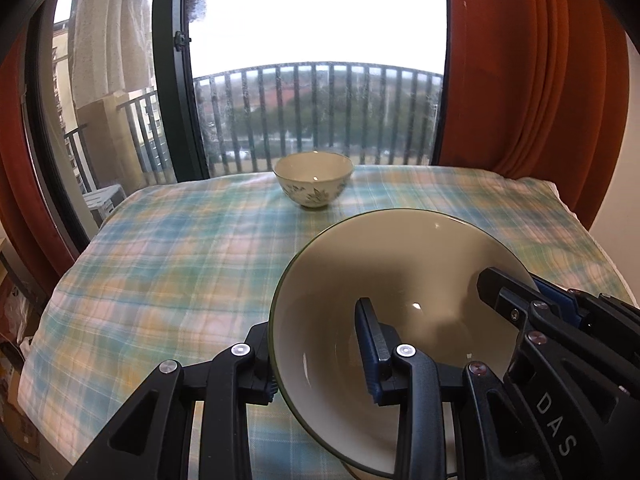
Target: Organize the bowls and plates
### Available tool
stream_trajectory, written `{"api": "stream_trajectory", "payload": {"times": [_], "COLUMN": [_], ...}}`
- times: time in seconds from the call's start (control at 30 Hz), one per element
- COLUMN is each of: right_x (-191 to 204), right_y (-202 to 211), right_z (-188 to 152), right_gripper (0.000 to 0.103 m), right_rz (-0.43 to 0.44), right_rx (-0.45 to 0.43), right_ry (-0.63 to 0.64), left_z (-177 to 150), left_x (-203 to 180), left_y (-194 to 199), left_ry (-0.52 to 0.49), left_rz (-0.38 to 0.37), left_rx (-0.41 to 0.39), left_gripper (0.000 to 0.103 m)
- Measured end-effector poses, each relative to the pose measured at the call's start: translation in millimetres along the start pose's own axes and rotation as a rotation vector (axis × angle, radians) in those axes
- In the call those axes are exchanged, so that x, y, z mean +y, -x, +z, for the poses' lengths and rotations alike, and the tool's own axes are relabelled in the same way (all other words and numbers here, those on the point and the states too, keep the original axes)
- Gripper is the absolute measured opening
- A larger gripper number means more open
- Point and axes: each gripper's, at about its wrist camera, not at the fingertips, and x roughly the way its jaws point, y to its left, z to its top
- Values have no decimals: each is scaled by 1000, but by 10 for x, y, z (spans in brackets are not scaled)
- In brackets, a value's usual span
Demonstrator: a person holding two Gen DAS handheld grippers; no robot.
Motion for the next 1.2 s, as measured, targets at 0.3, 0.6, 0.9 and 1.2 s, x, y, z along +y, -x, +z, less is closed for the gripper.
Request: {"api": "stream_trajectory", "payload": {"times": [0.3,0.6,0.9,1.2], "right_x": [-122,-191,-189,-124], "right_y": [-19,-18,-57,-53], "right_z": [-197,-386,-473,-537], "right_gripper": [18,18,18,21], "right_rz": [12,14,-5,-50], "right_rx": [43,48,43,12], "right_ry": [-19,-15,-2,25], "left_z": [-181,-326,-385,-475], "left_x": [-140,-208,-258,-264], "left_y": [-34,-65,-113,-113], "left_ry": [-41,-68,-97,-97], "left_rz": [1,-2,16,40], "left_rx": [31,55,49,20], "left_gripper": [31,31,31,31]}}
